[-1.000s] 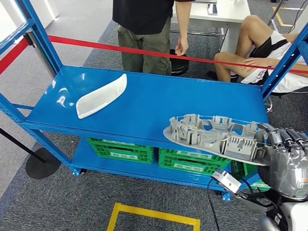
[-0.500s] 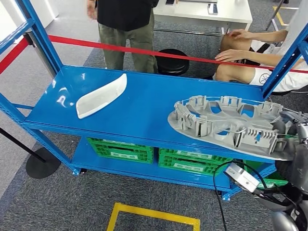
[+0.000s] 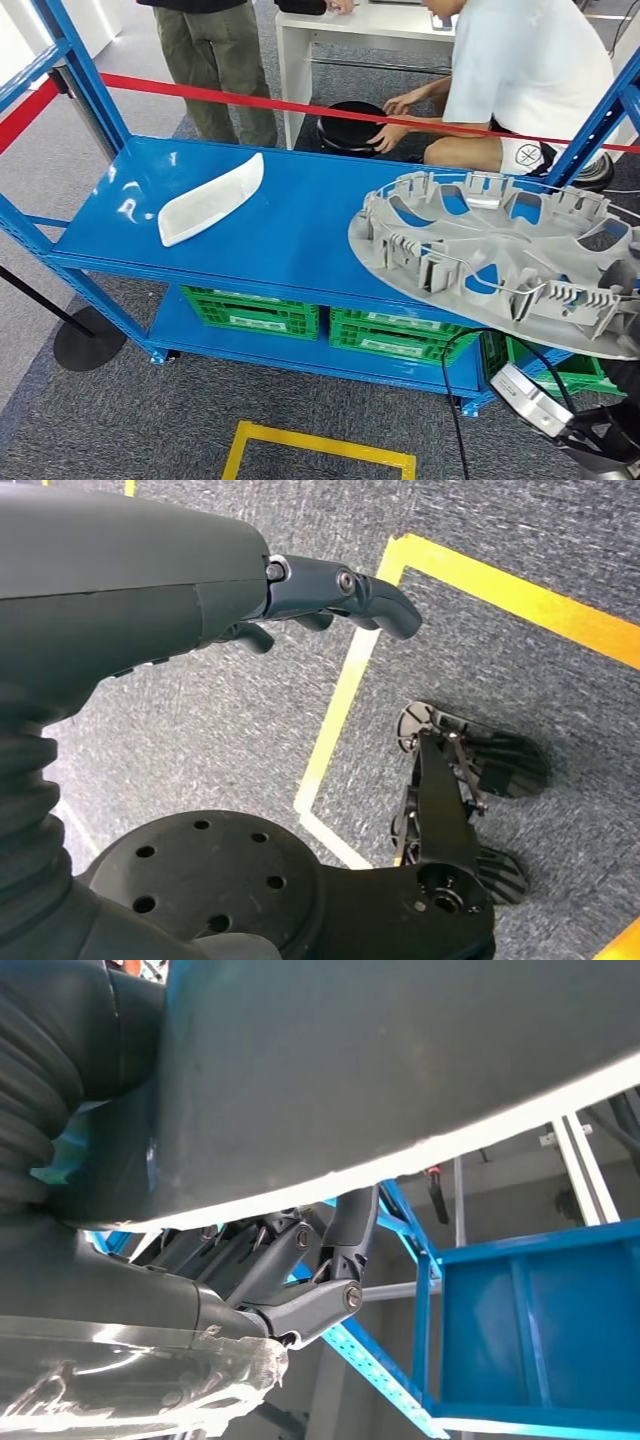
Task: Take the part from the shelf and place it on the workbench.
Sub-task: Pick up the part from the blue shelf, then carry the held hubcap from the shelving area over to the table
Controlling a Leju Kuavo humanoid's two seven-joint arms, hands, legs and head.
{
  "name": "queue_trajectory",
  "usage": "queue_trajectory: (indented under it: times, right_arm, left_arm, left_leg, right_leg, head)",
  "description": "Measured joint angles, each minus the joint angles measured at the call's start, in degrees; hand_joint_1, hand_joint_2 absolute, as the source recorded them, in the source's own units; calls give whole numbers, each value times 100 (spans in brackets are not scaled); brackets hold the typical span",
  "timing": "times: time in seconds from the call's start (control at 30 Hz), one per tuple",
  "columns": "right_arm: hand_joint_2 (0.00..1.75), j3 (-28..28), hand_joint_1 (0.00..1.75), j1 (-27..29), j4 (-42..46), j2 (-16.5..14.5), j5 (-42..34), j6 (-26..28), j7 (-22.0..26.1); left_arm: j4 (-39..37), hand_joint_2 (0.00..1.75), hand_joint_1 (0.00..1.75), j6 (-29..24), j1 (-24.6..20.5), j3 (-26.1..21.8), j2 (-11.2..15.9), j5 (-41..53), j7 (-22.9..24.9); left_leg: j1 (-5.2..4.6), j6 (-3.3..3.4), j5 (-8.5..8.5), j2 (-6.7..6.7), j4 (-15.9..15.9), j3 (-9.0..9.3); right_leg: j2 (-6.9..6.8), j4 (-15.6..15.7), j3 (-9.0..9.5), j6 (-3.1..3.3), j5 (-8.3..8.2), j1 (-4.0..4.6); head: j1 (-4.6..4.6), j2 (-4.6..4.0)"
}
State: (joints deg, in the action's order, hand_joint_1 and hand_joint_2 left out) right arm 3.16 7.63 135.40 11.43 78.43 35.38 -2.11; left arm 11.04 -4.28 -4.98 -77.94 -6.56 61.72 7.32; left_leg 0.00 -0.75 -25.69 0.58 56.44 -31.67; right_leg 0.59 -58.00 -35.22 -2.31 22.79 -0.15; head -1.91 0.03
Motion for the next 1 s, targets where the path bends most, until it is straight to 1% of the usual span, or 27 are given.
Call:
queue_trajectory:
  times: [0.37,0.8,1.0]
  right_arm:
    - [175,-51,175,73,15,0,-114,66,120]
    - [175,-93,175,76,15,0,-126,67,131]
    - [175,-95,175,115,15,0,-104,94,182]
  left_arm:
    - [-1,175,0,-4,-1,1,0,17,37]
    - [0,175,0,-3,-1,0,0,17,37]
    - [0,175,0,38,0,0,5,17,-3]
  left_leg:
    - [0,0,0,0,0,0]
    - [0,0,0,0,0,0]
    - [-27,24,-12,0,9,-3]
  right_leg:
    - [0,0,1,0,-1,0]
    - [0,0,0,1,-1,0]
    - [1,11,4,-24,-12,-33]
  head:
    - [-1,0]
    - [-1,0]
    - [-1,-1]
